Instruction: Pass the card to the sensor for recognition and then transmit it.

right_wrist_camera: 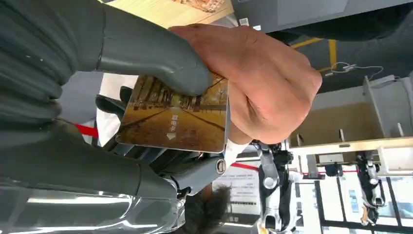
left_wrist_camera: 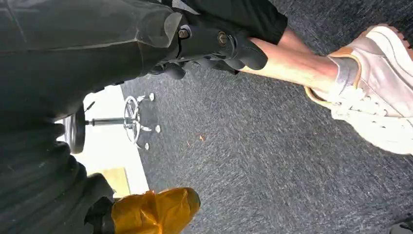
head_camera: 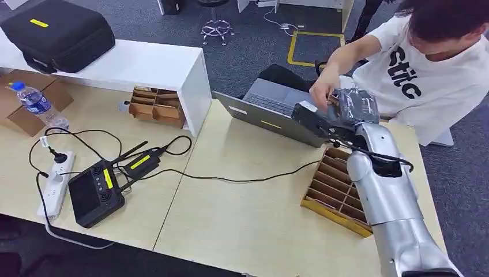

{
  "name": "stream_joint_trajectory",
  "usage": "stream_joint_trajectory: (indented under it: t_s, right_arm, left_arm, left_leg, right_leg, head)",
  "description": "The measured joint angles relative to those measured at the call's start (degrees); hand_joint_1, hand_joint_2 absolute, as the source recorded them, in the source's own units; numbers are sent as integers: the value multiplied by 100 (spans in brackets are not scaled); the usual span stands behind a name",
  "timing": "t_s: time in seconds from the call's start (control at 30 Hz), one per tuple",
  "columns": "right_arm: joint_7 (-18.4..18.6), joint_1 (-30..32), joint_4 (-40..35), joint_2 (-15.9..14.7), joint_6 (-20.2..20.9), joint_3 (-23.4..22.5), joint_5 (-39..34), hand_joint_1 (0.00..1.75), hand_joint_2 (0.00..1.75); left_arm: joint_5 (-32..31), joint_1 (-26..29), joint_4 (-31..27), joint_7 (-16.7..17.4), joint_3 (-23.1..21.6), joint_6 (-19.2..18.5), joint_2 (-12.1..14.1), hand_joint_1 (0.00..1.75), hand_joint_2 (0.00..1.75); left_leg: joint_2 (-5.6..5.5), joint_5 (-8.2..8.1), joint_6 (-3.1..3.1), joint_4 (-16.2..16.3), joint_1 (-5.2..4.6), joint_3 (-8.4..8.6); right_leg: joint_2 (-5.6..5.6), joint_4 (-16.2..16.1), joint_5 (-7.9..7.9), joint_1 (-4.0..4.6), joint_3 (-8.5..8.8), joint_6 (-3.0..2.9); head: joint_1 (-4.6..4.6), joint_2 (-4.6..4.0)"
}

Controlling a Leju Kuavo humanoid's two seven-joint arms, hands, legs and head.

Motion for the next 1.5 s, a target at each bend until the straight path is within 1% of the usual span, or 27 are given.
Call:
stream_joint_trajectory:
  t_s: [0.03,0.07,0.23,0.33,0.4,0.5,0.53,0.63,0.67,0.7,0.77,0.8,0.93,1.0,1.07,1.17,1.27,1.37,1.47,1.5]
  right_arm:
    - [0,0,68,19,-70,0,123,23,175]
    - [2,5,116,31,-122,0,212,0,175]
    - [-22,93,199,63,-288,-11,498,0,175]
    - [-150,210,52,63,-485,-68,618,0,175]
    - [-453,569,-507,61,-746,-136,480,0,175]
    - [-886,1359,-1694,48,-984,-251,30,0,175]
    - [-1018,1712,-2196,20,-1081,-284,-111,0,175]
    - [-1473,2951,-3743,-120,-1686,-417,-549,0,175]
    - [-1618,3356,-4136,-131,-1834,-459,-745,0,175]
    - [-1811,3793,-4623,-140,-1967,-526,-1115,0,175]
    - [-2140,4582,-5350,-140,-1965,-684,-1879,0,175]
    - [-2306,4841,-5669,-140,-1934,-800,-2198,0,175]
    - [-2584,5669,-6519,-90,-1882,-1237,-2591,0,175]
    - [-2714,5978,-6785,-29,-1821,-1475,-2730,0,175]
    - [-2787,6217,-6951,48,-1712,-1724,-2692,0,175]
    - [-2813,6449,-6992,201,-1582,-2046,-2367,0,175]
    - [-2809,6556,-6984,328,-1543,-2234,-2173,0,175]
    - [-2693,6530,-6828,422,-1385,-2266,-1648,0,175]
    - [-2433,6309,-6372,470,-1462,-2090,-1096,0,175]
    - [-2372,6229,-6228,470,-1501,-2020,-1041,0,175]
  left_arm:
    - [0,0,0,-2,0,7,-4,0,175]
    - [0,0,0,-2,0,11,-7,0,175]
    - [0,0,0,-2,0,20,-26,0,175]
    - [2,4,0,-2,0,26,-28,0,175]
    - [20,9,0,4,2,42,-44,0,175]
    - [68,41,0,26,35,98,-79,0,175]
    - [107,56,0,44,72,118,-96,0,175]
    - [303,104,0,98,190,216,-153,0,175]
    - [346,123,0,105,230,241,-166,0,175]
    - [402,136,0,111,279,284,-183,0,175]
    - [485,153,0,146,367,330,-206,0,175]
    - [514,164,0,157,418,345,-219,0,175]
    - [570,160,0,179,548,389,-247,0,175]
    - [588,163,0,206,614,389,-264,0,175]
    - [601,161,0,205,675,391,-273,0,175]
    - [601,160,0,205,739,391,-284,0,175]
    - [597,158,0,205,791,396,-293,0,175]
    - [481,150,0,199,811,396,-295,0,175]
    - [345,119,0,155,811,382,-295,0,175]
    - [321,104,0,155,811,380,-295,0,175]
  left_leg:
    - [0,0,0,0,0,0]
    - [-1,0,0,0,0,-1]
    - [0,0,0,0,0,0]
    - [0,0,0,1,0,0]
    - [-1,0,0,2,0,2]
    - [-6,-3,2,3,-1,0]
    - [-7,-6,3,3,0,1]
    - [-32,-23,6,3,1,1]
    - [-30,-26,7,2,0,0]
    - [-30,-32,6,2,0,0]
    - [-29,-43,10,2,-1,-2]
    - [-20,-44,10,2,-1,-2]
    - [-14,-45,13,2,-1,2]
    - [-13,-45,13,2,-1,3]
    - [-12,-45,13,2,-1,5]
    - [-9,-44,13,2,-1,10]
    - [-9,-44,13,2,-1,14]
    - [-4,-44,13,2,0,17]
    - [-1,-40,12,2,0,19]
    - [-2,-39,13,2,0,19]
  right_leg:
    - [0,0,0,0,0,0]
    - [0,0,0,0,-1,0]
    - [0,-1,0,-1,-2,0]
    - [-1,-3,0,-1,-1,0]
    - [-3,-4,0,-1,0,0]
    - [-8,-9,-4,-1,0,2]
    - [-8,-11,-7,0,-1,3]
    - [-30,-20,-23,0,13,8]
    - [-29,-21,-26,0,12,8]
    - [-29,-22,-31,0,11,10]
    - [-28,-23,-37,-1,14,12]
    - [-21,-23,-37,-1,11,11]
    - [-18,-23,-38,-1,14,11]
    - [-18,-23,-37,-1,13,11]
    - [-17,-23,-37,-1,17,11]
    - [-16,-23,-36,-1,21,11]
    - [-16,-23,-35,-1,25,11]
    - [-12,-22,-34,0,30,11]
    - [-9,-21,-33,0,31,11]
    - [-11,-21,-33,0,31,11]
  head:
    - [0,0]
    - [0,0]
    - [0,0]
    - [0,0]
    - [0,0]
    - [0,0]
    - [-4,0]
    - [2,0]
    - [-2,0]
    - [2,0]
    - [2,0]
    - [0,0]
    - [0,0]
    - [0,0]
    - [2,0]
    - [0,0]
    - [0,0]
    - [0,0]
    - [0,0]
    - [0,0]
